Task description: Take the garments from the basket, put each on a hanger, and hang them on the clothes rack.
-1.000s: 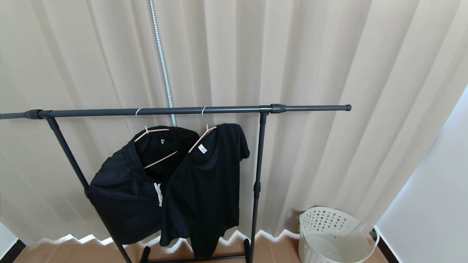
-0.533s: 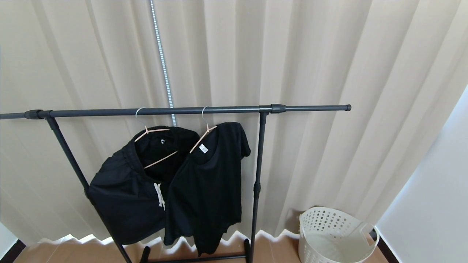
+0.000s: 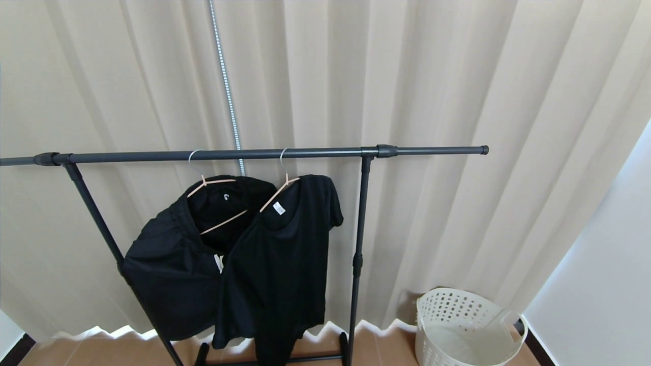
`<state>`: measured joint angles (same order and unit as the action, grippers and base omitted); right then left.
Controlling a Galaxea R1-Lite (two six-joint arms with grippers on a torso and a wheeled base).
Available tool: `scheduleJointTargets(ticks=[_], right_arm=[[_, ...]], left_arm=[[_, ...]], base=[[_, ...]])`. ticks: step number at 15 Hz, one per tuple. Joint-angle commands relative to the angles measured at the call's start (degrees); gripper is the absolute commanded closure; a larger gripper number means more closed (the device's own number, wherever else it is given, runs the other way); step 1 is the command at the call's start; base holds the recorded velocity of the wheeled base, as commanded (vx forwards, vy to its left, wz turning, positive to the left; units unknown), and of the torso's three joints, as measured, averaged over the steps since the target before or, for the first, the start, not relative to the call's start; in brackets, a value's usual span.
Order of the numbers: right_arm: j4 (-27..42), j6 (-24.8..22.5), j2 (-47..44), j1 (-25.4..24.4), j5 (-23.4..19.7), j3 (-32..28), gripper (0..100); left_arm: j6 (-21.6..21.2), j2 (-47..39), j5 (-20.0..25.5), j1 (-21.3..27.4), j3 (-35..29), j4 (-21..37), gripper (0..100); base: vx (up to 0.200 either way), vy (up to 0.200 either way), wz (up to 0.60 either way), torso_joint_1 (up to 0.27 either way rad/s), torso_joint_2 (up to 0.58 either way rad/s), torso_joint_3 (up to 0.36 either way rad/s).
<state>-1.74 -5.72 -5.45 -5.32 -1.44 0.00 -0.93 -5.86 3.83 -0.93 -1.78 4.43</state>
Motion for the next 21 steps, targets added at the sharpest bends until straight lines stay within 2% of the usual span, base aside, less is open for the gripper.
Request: scheduleJointTargets(ticks=[1, 2, 4, 6, 9, 10, 21], right_arm=[[-0.10, -0.08, -0.26, 0.04, 0.12, 0.00, 0], [-0.63, -0.35, -0.26, 0.22, 1.17, 0.00, 0], [-1.25, -1.67, 4.48, 6.19, 3.02, 0.00, 0], [-1.33, -1.31, 4.92, 5.14, 3.02, 0.00, 0], [-1.33, 0.09, 4.83, 5.14, 1.44, 0.00, 0], [-1.16, 1.85, 4.92, 5.14, -1.64, 0.00, 0], [-1.42, 2.11, 4.92, 5.14, -1.64, 0.00, 0]], left_arm=[[-0.13, 1.73, 0.04, 2.60, -0.07, -0.12, 0], [-0.13, 2.88, 0.04, 2.24, -0.07, -0.12, 0], [-0.48, 4.11, -1.02, 0.49, 0.11, -0.12, 0], [-1.01, 4.90, -8.13, 0.40, 0.55, -0.56, 0], [-0.30, 5.07, -8.13, 0.49, 0.55, -0.56, 0], [1.63, 5.07, -8.75, 0.40, 0.55, -0.56, 0], [1.89, 5.07, -8.40, 0.49, 0.46, -0.65, 0]], base=[[0.000, 0.000, 0.00, 0.000, 0.00, 0.000], [0.000, 0.000, 0.00, 0.000, 0.00, 0.000], [0.000, 0.000, 0.00, 0.000, 0.00, 0.000], [0.000, 0.000, 0.00, 0.000, 0.00, 0.000], [0.000, 0.000, 0.00, 0.000, 0.00, 0.000], [0.000, 0.000, 0.00, 0.000, 0.00, 0.000], [0.000, 0.000, 0.00, 0.000, 0.00, 0.000]])
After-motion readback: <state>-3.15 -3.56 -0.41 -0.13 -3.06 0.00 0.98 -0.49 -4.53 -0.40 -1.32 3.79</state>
